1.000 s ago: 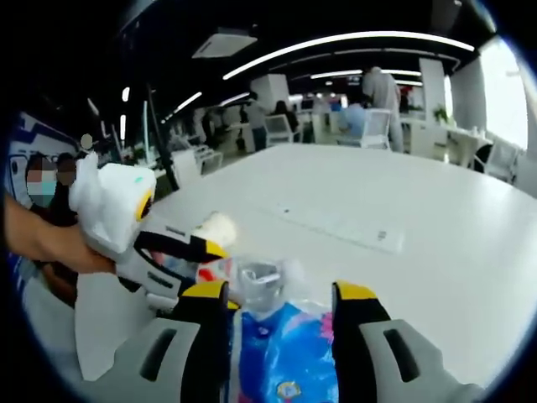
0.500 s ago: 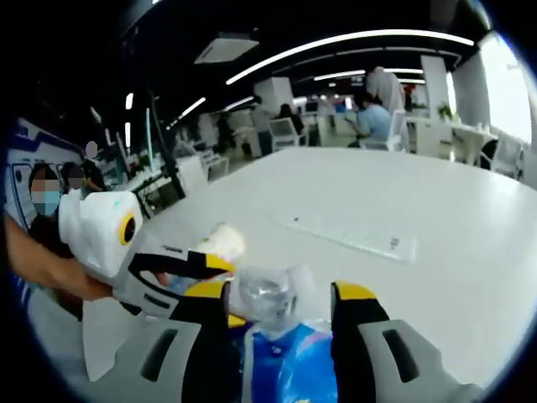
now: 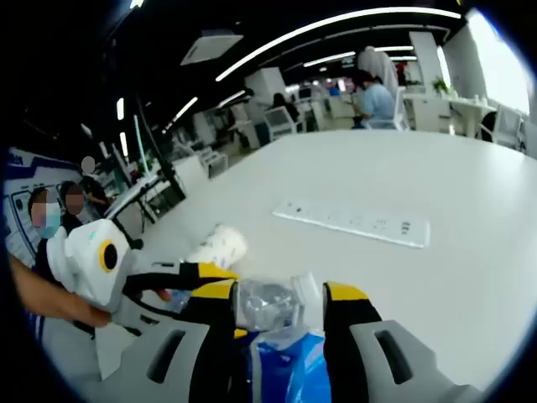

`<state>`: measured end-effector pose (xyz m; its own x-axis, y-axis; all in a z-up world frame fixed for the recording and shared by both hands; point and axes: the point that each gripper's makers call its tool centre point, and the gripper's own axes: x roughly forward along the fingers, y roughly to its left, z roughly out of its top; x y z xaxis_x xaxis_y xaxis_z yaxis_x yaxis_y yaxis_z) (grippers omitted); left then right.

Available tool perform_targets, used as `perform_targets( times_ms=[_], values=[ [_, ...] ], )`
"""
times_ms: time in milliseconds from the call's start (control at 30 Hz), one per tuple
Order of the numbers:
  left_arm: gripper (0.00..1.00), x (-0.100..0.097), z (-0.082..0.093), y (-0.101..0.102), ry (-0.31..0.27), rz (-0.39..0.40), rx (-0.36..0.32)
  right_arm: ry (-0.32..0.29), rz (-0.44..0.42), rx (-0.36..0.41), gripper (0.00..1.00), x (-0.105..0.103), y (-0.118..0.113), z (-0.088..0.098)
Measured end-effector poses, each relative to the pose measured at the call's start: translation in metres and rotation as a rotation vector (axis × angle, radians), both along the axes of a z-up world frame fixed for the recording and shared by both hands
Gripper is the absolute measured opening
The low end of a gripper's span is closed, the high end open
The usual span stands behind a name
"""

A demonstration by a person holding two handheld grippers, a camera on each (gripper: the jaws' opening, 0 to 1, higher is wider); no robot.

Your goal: Arrange the tabletop items into an orderly group along one side of the table until the central work area is clear of visible clutter.

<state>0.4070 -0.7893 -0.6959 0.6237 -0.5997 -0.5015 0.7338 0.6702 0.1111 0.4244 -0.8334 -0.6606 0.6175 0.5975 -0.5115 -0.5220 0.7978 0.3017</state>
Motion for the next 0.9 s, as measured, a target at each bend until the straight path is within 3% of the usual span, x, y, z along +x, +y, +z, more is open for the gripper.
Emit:
perform_targets(
  times_ms=[267, 467, 600, 767, 900],
  values=[
    [0.36, 0.001, -0.005, 0.001, 0.064, -0.019, 0.093, -0.005, 0.004, 0.002, 0.37, 0.0, 0.0, 0.006],
    [0.38, 0.0, -0.013, 0.005, 0.211, 0.007, 0.18, -0.002, -0.008, 0.002, 0.38, 0.001, -0.007, 0.006],
    [0.38, 0.0, -0.015, 0.002, 0.236, -0.012, 0.241, -0.008, -0.008, -0.006, 0.38, 0.001, -0.009, 0.007],
    [0.39, -0.003, -0.018, 0.003, 0.276, -0.021, 0.303, 0.007, -0.046, 0.038, 0.38, 0.004, -0.011, 0.009],
    [0.43, -0.006, -0.028, 0.006, 0.322, -0.032, 0.367, 0.008, -0.035, 0.028, 0.38, 0.003, -0.009, 0.007]
  ],
)
